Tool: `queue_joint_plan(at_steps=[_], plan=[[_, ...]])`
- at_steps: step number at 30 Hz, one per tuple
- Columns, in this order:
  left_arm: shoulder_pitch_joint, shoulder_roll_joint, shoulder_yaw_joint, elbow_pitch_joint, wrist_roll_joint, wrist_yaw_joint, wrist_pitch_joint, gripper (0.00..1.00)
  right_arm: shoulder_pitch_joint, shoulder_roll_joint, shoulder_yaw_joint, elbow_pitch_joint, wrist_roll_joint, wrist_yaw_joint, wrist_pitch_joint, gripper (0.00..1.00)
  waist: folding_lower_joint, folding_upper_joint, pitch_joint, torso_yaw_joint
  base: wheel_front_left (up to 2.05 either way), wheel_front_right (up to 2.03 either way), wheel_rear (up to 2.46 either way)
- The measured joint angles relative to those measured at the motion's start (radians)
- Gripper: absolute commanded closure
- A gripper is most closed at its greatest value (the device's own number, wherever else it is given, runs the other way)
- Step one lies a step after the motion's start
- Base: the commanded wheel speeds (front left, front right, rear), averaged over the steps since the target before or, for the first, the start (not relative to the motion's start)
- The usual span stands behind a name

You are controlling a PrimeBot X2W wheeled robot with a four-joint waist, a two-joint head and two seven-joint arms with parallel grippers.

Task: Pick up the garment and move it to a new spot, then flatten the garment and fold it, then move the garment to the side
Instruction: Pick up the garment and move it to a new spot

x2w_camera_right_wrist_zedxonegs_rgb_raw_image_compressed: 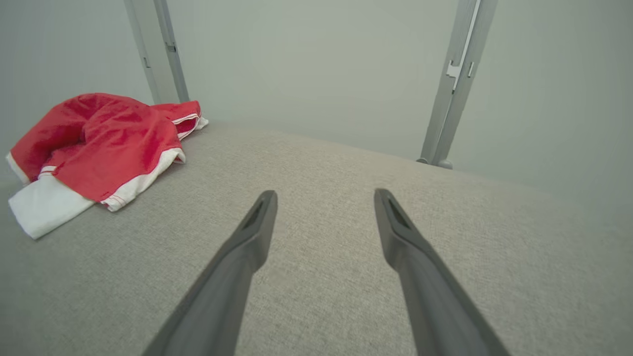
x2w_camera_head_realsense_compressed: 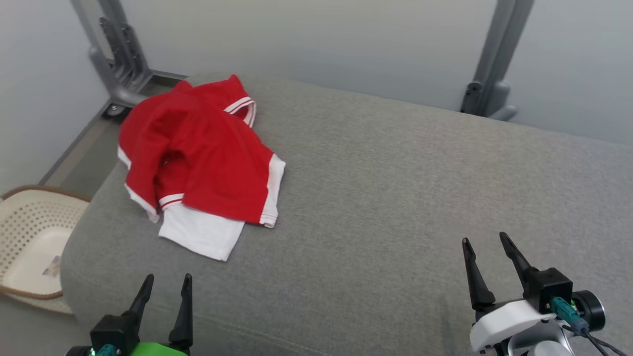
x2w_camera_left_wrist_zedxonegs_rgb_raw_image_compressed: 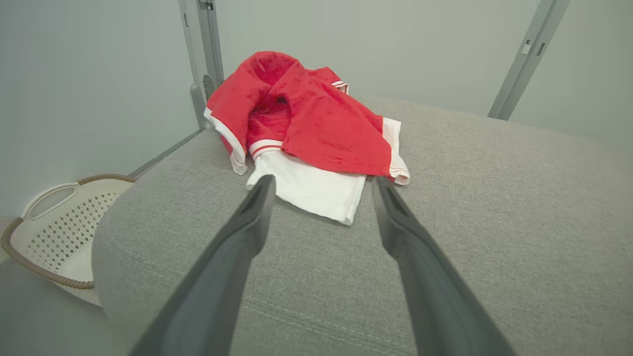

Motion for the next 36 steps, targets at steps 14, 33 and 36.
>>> queue_joint_plan(at_steps=[14, 33, 36], plan=[[-0.011, -0.004, 0.038, 0.005, -0.018, 0.0, 0.0, 0.0, -0.013, 0.007, 0.017, 0.008, 0.004, 0.0, 0.0, 0.0, 0.0, 0.0, 0.005, 0.113, 0.0, 0.0, 0.0], [-0.602, 0.17, -0.016, 0.391, -0.325, -0.002, 0.192, 0.0, -0.191, -0.114, 0.076, -0.024, -0.016, 0.0, 0.0, 0.0, 0.0, -0.0001, 0.322, 0.02, 0.0, 0.0, 0.0], [-0.651, 0.199, -0.031, 0.435, -0.396, -0.002, 0.219, 0.0, -0.204, -0.117, 0.085, -0.025, -0.016, 0.0, 0.0, 0.0, 0.0, 0.0, 0.371, -0.005, 0.0, 0.0, 0.0]])
